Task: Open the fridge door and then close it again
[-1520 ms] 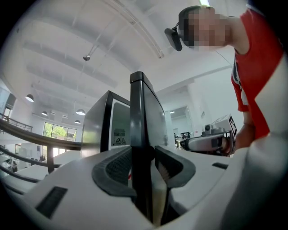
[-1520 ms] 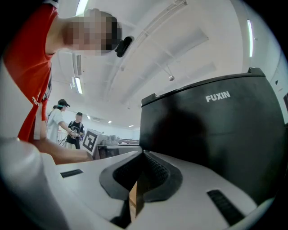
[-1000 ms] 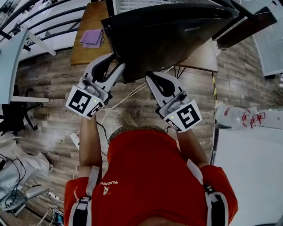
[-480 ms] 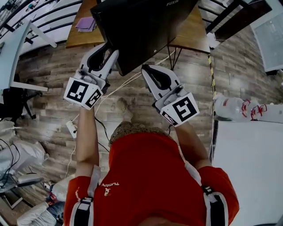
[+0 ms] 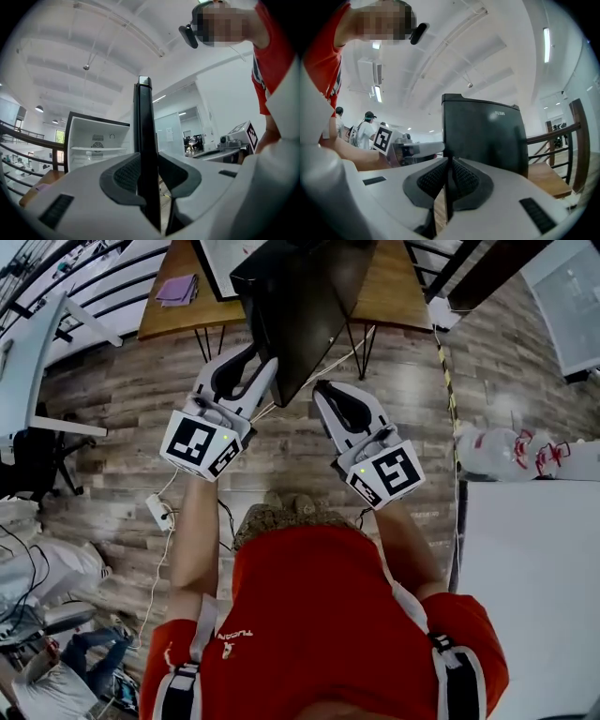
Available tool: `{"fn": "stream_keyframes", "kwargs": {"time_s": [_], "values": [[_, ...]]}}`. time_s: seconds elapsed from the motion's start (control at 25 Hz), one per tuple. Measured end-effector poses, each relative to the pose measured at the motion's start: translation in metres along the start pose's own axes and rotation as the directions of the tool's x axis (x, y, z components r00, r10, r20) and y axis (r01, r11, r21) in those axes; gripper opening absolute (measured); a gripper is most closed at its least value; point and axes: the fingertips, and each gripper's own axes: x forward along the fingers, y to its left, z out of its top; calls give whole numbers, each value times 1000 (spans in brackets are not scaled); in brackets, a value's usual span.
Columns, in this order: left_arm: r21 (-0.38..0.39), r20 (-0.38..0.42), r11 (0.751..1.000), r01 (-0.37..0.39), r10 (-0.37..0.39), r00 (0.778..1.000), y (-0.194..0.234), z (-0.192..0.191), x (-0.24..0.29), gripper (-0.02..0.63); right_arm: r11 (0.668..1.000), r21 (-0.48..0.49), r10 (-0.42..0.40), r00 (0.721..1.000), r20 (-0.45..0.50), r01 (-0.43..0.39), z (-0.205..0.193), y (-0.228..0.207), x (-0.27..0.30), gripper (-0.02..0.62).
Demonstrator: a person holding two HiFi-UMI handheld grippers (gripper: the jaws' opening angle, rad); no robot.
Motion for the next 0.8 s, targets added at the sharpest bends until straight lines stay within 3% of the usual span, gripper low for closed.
{"fn": "stream_keyframes", "kwargs": {"time_s": [0.28, 0.8], "values": [[-24, 22, 995, 92, -92, 996, -28, 4, 9, 110, 994, -10, -109, 994, 17, 109, 17, -4, -20, 38], [-34, 53, 976, 215, -213, 976, -89, 15, 30, 76, 964, -15, -262, 960, 93, 265, 63, 1, -57, 163]]}}
